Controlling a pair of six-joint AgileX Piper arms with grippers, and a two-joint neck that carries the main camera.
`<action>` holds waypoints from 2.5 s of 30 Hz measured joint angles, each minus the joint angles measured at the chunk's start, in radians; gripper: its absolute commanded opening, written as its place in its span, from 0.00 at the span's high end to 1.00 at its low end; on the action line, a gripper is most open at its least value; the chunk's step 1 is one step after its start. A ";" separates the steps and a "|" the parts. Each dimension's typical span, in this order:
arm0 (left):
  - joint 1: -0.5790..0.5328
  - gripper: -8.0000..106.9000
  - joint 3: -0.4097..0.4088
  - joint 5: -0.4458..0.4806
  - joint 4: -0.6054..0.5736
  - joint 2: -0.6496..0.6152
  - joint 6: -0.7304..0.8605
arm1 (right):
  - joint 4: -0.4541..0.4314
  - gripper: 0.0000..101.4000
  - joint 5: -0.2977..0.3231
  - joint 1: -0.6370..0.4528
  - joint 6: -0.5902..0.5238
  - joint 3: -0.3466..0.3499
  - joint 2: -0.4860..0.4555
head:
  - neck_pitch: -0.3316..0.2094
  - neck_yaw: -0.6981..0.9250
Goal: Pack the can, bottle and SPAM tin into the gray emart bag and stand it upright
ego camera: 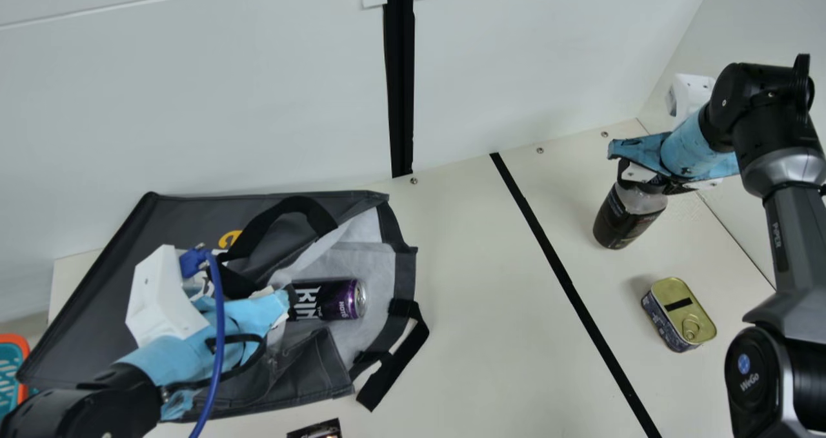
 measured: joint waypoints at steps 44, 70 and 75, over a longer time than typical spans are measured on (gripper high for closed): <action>0.000 1.00 0.000 0.000 0.000 0.000 0.000 | 0.053 1.00 0.012 0.150 -0.139 0.119 -0.229 | 0.000 0.000; 0.000 1.00 0.000 0.000 0.000 0.000 0.000 | 0.100 1.00 0.009 0.301 -0.203 0.225 -0.323 | 0.000 -0.002; 0.000 1.00 0.000 0.000 0.000 0.000 0.000 | 0.113 1.00 0.011 0.326 -0.232 0.250 -0.343 | 0.000 0.000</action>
